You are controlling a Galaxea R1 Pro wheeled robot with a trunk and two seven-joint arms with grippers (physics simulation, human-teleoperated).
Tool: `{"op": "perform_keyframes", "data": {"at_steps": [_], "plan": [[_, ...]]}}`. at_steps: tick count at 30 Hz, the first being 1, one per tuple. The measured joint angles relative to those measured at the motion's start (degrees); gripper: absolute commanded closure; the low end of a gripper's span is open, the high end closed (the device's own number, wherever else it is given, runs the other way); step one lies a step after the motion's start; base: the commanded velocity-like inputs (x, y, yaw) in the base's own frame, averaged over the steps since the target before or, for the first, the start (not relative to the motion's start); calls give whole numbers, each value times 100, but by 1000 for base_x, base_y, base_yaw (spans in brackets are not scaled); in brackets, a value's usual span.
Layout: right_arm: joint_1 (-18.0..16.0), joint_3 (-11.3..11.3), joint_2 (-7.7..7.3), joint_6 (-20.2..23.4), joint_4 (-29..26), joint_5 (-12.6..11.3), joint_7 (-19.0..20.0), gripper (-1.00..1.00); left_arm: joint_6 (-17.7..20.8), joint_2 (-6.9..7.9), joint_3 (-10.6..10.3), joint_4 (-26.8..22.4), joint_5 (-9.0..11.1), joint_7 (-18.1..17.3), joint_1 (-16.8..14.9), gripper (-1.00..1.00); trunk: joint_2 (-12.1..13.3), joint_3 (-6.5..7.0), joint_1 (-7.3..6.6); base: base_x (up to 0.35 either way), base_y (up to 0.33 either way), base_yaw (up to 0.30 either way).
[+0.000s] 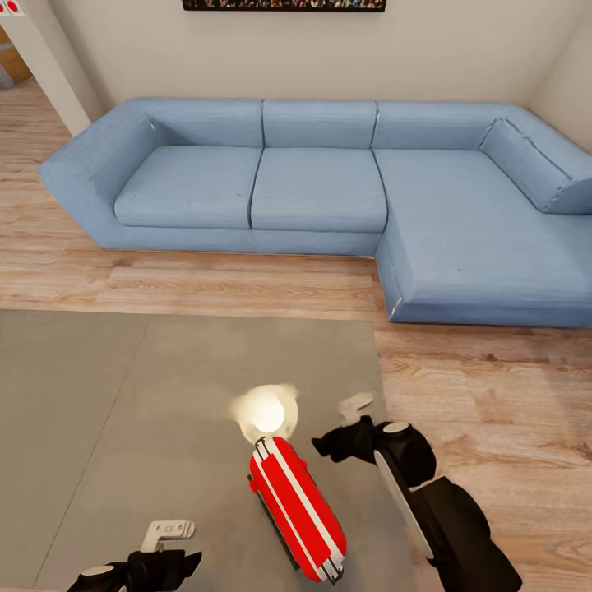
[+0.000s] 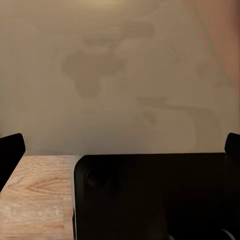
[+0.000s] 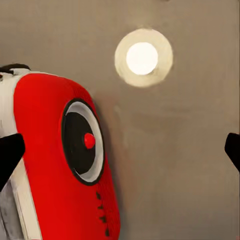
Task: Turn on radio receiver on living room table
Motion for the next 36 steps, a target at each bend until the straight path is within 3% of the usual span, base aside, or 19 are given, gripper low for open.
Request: {"op": "perform_keyframes", "data": {"at_steps": [5,9,36], "plan": [[-2,443,218,0,0,4,-3,-100,-2,-2,0,4,-2,0,0,-100,0,0,0,0,0,0],[-3,630,324,0,5,11,-15,-100,-7,-1,0,5,-5,1,0,-100,0,0,0,0,0,0],[6,580,356,0,115,121,-88,-100,-21,45,0,5,0,-20,-10,-100,0,0,0,0,0,0]]}}
